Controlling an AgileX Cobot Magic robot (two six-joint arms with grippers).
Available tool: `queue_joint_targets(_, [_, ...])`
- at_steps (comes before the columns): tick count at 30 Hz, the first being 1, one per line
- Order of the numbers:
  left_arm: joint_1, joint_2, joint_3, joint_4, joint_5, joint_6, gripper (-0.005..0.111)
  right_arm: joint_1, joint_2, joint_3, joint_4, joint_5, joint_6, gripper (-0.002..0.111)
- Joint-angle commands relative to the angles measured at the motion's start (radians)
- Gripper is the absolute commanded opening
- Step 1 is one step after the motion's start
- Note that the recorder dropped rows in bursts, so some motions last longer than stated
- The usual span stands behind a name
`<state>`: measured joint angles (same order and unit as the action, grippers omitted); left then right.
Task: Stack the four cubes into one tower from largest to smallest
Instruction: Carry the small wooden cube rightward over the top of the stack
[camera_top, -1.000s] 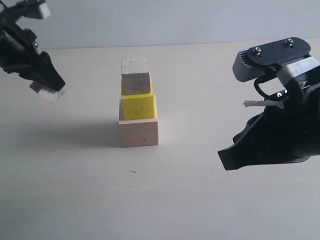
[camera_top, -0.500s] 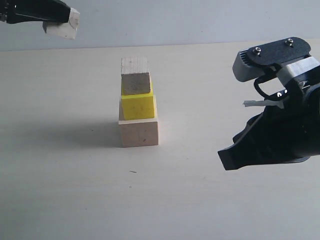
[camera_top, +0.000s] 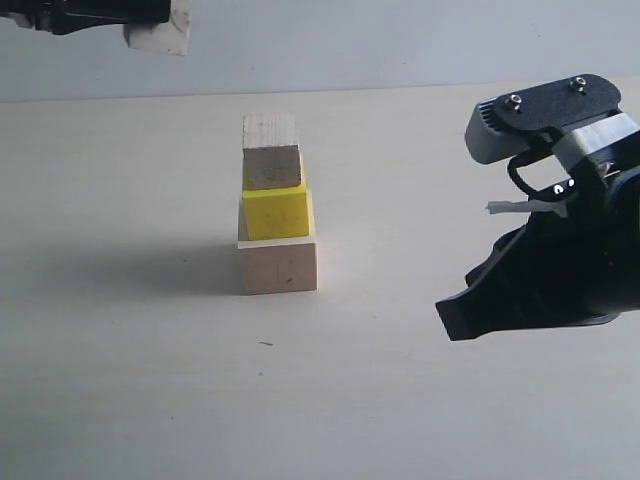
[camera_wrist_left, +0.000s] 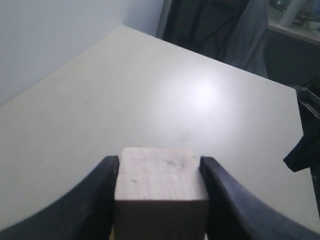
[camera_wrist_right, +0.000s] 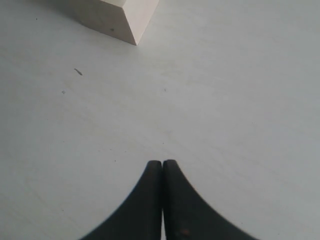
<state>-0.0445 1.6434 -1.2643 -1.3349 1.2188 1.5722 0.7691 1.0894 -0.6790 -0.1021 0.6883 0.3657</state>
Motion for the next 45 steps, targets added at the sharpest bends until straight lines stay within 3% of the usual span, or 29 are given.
queue_joint_targets(1, [-0.077,0.021,0.005,-0.071,0.002,0.155,0.0,-0.001,-0.008,0.004,-0.003,-0.013,-0.007,0.0])
queue_joint_targets(16, [-0.097,0.123,0.005,-0.152,0.002,0.25,0.0,-0.001,-0.008,0.004,-0.005,-0.023,-0.007,0.0])
queue_joint_targets(25, [-0.168,0.164,0.005,-0.172,0.002,0.335,0.0,-0.001,-0.008,0.004,-0.005,-0.027,-0.007,0.0])
queue_joint_targets(45, [-0.169,0.251,0.005,-0.178,0.002,0.433,0.0,-0.001,-0.008,0.004,-0.005,-0.027,-0.007,0.0])
